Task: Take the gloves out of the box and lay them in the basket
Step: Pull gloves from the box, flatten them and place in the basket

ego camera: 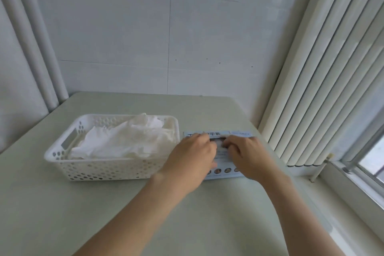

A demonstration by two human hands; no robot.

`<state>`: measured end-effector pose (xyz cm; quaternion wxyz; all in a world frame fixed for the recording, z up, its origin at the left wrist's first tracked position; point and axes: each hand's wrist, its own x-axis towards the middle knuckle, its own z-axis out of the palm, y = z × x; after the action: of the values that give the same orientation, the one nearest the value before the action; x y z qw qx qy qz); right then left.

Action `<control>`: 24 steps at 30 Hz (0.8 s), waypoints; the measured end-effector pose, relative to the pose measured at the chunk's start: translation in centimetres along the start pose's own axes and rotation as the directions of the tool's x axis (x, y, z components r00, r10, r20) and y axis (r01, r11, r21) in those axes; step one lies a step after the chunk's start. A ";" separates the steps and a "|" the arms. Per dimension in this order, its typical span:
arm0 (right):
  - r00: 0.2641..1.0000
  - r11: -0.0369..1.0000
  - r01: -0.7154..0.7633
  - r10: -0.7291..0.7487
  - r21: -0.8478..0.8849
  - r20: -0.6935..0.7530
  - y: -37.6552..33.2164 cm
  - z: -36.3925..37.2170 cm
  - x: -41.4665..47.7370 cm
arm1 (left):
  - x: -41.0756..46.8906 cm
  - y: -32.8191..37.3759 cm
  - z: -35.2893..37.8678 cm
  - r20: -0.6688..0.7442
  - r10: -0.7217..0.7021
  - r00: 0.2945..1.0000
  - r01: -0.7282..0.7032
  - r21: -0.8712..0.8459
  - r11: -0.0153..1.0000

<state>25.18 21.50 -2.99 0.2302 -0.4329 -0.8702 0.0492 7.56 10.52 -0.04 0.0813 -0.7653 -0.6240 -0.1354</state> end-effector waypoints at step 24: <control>0.960 0.938 -0.028 0.122 0.346 -0.253 0.5 0.7 -0.6 | -2.5 1.4 7.2 -0.289 -0.128 0.949 0.120 -0.046 0.992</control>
<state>25.57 21.46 -3.98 0.4157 -0.4228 -0.7916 0.1474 9.23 9.96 -7.57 0.1531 -0.6973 -0.6502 -0.2600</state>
